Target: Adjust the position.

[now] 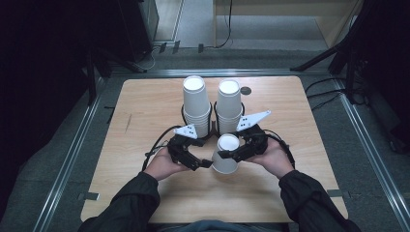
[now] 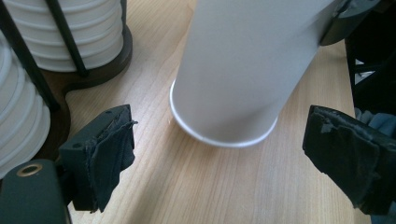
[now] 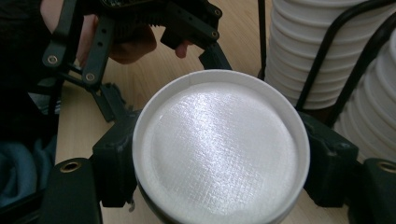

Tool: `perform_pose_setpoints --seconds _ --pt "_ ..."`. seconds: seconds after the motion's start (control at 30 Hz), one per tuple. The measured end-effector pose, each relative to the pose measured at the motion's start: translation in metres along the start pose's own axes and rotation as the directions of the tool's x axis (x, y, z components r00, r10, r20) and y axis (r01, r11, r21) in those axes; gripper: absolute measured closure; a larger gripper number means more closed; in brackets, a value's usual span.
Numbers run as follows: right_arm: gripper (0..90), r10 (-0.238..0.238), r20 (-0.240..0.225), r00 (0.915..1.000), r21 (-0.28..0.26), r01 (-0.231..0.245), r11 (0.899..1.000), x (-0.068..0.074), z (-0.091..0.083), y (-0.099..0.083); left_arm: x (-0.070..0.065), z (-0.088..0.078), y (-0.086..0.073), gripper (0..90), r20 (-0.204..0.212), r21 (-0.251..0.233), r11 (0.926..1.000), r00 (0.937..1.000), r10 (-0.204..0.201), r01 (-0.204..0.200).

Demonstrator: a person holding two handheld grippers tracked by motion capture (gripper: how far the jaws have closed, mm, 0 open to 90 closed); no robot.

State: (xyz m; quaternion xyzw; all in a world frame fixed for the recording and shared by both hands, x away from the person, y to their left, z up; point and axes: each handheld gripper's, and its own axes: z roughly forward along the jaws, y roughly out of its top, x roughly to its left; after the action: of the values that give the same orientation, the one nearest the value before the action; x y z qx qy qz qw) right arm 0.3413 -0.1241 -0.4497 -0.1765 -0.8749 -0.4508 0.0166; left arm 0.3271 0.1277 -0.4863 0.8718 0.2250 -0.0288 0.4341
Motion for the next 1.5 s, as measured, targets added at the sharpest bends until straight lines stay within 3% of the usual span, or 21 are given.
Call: perform_pose_setpoints --seconds 0.13,0.37,0.73,0.93,1.1,1.17,1.37,1.5 --pt "25.5 0.010 -0.036 0.9993 -0.022 -0.011 1.000 0.002 0.002 0.004 -0.004 0.001 0.000 4.1 -0.009 0.001 1.0000 0.9999 0.009 -0.009" --pt "25.5 -0.007 -0.053 0.9986 -0.032 0.006 0.999 0.005 0.006 0.010 -0.007 0.008 -0.001 2.4 -0.021 0.005 1.0000 0.9998 0.005 -0.005" --pt "25.6 -0.028 -0.064 0.9976 -0.072 0.023 0.997 0.012 0.005 0.021 -0.015 0.018 0.003 2.2 0.014 -0.023 0.9995 0.9996 0.024 -0.023" --pt "25.6 -0.019 -0.095 0.9953 -0.101 0.009 0.995 0.017 0.004 0.024 -0.016 0.019 0.005 2.3 0.036 -0.038 0.9991 0.9992 0.019 -0.018" --pt "25.6 -0.004 -0.112 0.9938 -0.124 -0.010 0.992 0.015 0.002 0.024 -0.020 0.014 0.006 7.6 0.018 -0.069 0.9964 0.9986 0.050 -0.049" --pt "25.5 0.019 -0.131 0.9912 -0.127 -0.036 0.991 0.013 0.001 0.023 -0.023 0.012 0.007 12.8 0.013 -0.059 0.9961 0.9977 0.067 -0.066" --pt "24.1 0.042 -0.146 0.9883 -0.123 -0.061 0.991 0.011 0.001 0.022 -0.021 0.009 0.009 15.3 0.025 -0.034 0.9972 0.9975 0.067 -0.066" --pt "18.6 0.048 -0.148 0.9878 -0.131 -0.068 0.989 0.010 -0.002 0.022 -0.018 0.006 0.008 15.6 0.027 -0.025 0.9976 0.9975 0.065 -0.065"
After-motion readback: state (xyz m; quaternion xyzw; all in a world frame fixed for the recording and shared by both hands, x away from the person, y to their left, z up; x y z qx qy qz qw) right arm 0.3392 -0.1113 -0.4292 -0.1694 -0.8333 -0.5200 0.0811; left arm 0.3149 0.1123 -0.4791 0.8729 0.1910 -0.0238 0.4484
